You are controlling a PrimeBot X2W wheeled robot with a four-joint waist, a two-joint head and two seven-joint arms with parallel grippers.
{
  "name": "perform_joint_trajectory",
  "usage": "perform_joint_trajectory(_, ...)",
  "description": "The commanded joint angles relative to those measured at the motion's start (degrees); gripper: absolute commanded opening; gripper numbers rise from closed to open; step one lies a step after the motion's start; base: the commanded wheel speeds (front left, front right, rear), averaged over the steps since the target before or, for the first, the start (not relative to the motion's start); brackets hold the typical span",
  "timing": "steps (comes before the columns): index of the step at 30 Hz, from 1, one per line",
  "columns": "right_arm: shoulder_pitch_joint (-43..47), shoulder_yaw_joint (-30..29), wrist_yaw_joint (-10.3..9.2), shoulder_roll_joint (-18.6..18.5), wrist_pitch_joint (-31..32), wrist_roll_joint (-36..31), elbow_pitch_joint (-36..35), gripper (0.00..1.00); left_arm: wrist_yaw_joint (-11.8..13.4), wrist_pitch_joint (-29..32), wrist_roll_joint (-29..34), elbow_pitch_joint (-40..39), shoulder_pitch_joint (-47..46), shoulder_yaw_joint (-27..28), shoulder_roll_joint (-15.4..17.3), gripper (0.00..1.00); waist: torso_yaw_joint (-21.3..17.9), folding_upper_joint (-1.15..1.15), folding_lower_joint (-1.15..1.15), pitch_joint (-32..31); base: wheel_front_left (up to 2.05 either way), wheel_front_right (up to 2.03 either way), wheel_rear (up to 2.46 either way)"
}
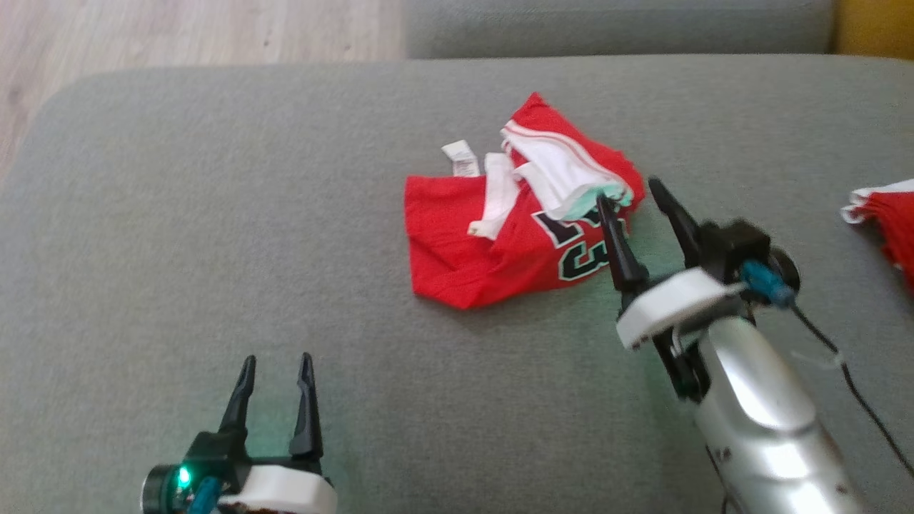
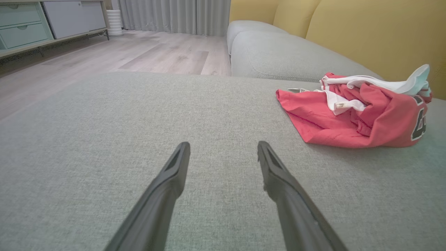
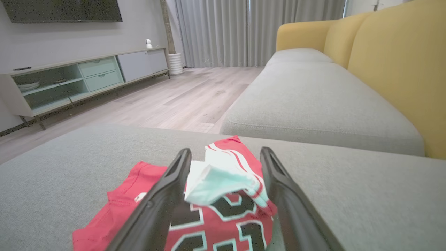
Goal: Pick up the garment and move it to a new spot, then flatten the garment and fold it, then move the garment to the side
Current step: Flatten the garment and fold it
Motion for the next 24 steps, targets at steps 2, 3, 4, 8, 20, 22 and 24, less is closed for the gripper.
perform_joint_trajectory(2, -3.04, 2.12, 0.13, 0.27, -0.36, -0.06, 0.39, 1.0, -0.01, -0.54, -0.55, -1.36, -2.39, 0.84, -0.02, 1.0, 1.84, 0.0, -0.01, 1.63, 0.0, 0.0, 0.0)
perform_joint_trajectory(3, -3.87, 2.46, 0.13, 0.27, -0.36, 0.03, 1.52, 1.0, -0.04, -0.54, -0.71, -1.23, -2.62, 0.57, -0.02, 1.0, 2.29, 0.0, -0.01, 1.93, 0.0, 0.0, 0.0)
perform_joint_trajectory(4, -4.7, 2.6, 0.13, 0.27, -0.36, 0.02, 2.34, 1.0, 0.02, -0.54, -0.94, -1.13, -2.87, 0.38, -0.02, 1.0, 2.71, 0.0, -0.01, 2.23, 0.0, 0.0, 0.0)
perform_joint_trajectory(8, -7.27, 2.14, 0.13, 0.27, -0.36, -1.97, 5.41, 1.0, 0.17, -0.54, -1.56, -1.0, -3.49, -0.04, -0.02, 1.0, 3.74, 0.0, -0.01, 3.32, 0.0, 0.0, 0.0)
perform_joint_trajectory(20, -10.86, -1.1, 0.13, 0.27, -0.36, -7.86, 13.73, 0.87, 0.02, -0.55, -3.16, -0.78, -5.71, -1.79, -0.03, 1.0, 4.57, 0.0, -0.01, 5.9, 0.0, 0.0, 0.0)
perform_joint_trajectory(22, -11.22, -0.68, 0.13, 0.27, -0.36, -7.85, 15.22, 0.3, 0.05, -0.55, -3.3, -0.79, -6.07, -1.95, -0.03, 1.0, 4.57, 0.0, -0.01, 6.12, 0.0, 0.0, 0.0)
perform_joint_trajectory(24, -11.62, -0.7, 0.13, 0.27, -0.36, -7.56, 16.5, 0.0, 0.14, -0.55, -3.5, -0.83, -6.24, -1.9, -0.03, 1.0, 4.46, 0.0, -0.01, 6.18, 0.0, 0.0, 0.0)
